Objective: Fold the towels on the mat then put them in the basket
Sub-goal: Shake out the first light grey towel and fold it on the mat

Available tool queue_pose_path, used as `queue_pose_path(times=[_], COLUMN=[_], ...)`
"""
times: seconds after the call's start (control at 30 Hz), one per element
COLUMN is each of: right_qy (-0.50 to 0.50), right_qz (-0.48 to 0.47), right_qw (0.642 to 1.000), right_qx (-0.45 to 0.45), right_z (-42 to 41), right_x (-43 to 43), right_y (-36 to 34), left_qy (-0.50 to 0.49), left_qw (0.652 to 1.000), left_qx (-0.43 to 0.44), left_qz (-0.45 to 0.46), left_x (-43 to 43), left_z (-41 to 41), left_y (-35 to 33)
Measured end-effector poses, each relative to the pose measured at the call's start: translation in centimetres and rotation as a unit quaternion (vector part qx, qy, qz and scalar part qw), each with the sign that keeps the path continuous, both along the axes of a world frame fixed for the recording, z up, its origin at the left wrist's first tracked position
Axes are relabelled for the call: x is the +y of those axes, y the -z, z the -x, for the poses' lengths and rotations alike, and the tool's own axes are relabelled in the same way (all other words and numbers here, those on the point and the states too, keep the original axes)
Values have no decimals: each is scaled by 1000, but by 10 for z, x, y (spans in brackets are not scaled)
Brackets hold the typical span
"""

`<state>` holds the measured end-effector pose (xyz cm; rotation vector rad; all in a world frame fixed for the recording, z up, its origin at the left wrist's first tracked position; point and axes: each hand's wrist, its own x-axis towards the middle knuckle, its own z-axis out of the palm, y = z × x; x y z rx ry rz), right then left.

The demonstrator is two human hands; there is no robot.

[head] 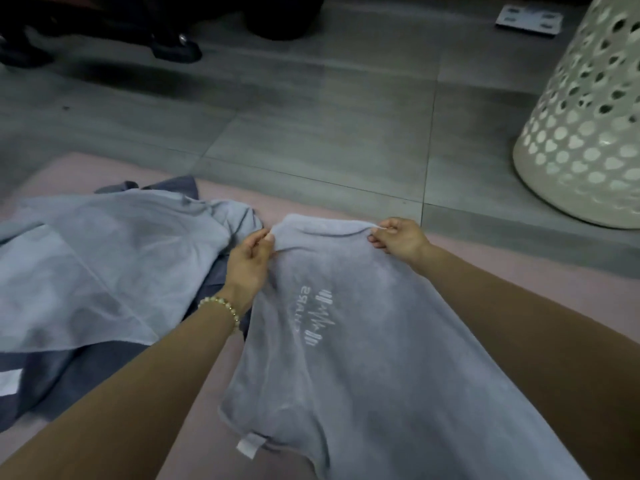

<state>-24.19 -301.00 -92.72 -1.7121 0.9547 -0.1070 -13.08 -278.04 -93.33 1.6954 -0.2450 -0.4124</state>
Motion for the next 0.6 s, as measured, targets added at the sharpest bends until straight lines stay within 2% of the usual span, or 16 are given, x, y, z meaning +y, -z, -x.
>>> queue_pose_path(times=[0.13, 0.23, 0.33, 0.47, 0.53, 0.6], right_qy=[-26, -38, -86, -134, -175, -227], right_qz=[-65, -35, 11, 14, -4, -9], right_qw=[997, 999, 996, 991, 984, 973], right_qx=[-14, -14, -19, -19, 13, 48], right_z=[15, 40, 81, 147, 171, 185], right_x=[21, 40, 70, 126, 155, 183], right_y=[22, 34, 34, 33, 34, 35], left_qy=[45, 62, 38, 41, 74, 124], left_qw=[995, 988, 980, 979, 957, 919], left_qx=[11, -40, -107, -52, -41, -39], left_qz=[-92, -132, -163, -191, -278, -373], left_x=[14, 44, 75, 110, 128, 141], left_z=[8, 23, 50, 82, 91, 101], left_y=[14, 32, 45, 65, 76, 77])
